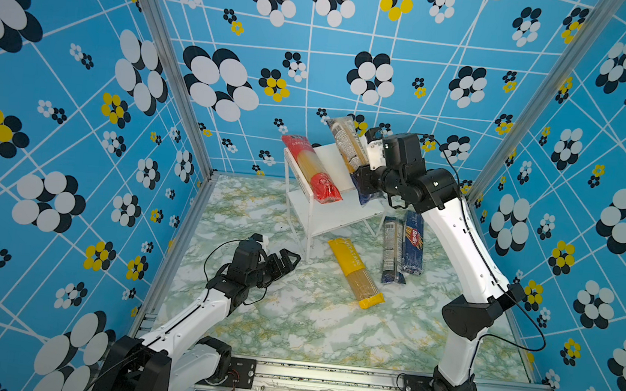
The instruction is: Place and organize the pasta boxes and bags onto the shelf
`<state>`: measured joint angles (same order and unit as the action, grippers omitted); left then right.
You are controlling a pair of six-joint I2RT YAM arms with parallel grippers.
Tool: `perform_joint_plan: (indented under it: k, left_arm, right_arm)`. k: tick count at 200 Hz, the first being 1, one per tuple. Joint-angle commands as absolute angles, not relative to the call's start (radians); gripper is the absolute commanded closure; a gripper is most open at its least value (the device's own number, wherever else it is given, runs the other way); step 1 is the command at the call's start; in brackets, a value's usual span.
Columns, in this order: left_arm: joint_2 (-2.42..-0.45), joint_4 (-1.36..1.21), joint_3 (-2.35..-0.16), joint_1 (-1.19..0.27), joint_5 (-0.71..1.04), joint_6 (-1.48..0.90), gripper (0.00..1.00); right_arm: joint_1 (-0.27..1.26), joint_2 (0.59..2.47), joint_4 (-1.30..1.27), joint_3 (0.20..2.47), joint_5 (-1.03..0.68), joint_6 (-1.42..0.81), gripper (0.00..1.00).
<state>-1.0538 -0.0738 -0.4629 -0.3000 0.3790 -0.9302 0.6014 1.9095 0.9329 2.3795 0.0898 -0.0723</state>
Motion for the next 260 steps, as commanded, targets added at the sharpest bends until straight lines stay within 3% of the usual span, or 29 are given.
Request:
perform_joint_plan:
  k: [1,224,260]
  left_arm:
    - [-1.039,-0.057,-0.446,-0.291,0.396,-0.910,0.01]
    - [-1.045,-0.081,-0.422,-0.255,0.420,-0.907,0.01]
    - [-1.051,-0.081,-0.426,-0.250,0.425,-0.905,0.01]
  right_arm:
    - [0.597,1.888,0.745,2.444,0.069,-0.099,1.00]
    - [0.596,1.965,0.690,2.448,0.047,-0.121,1.00]
    - [0.597,1.973,0.695,2.450,0.046,-0.117,0.93]
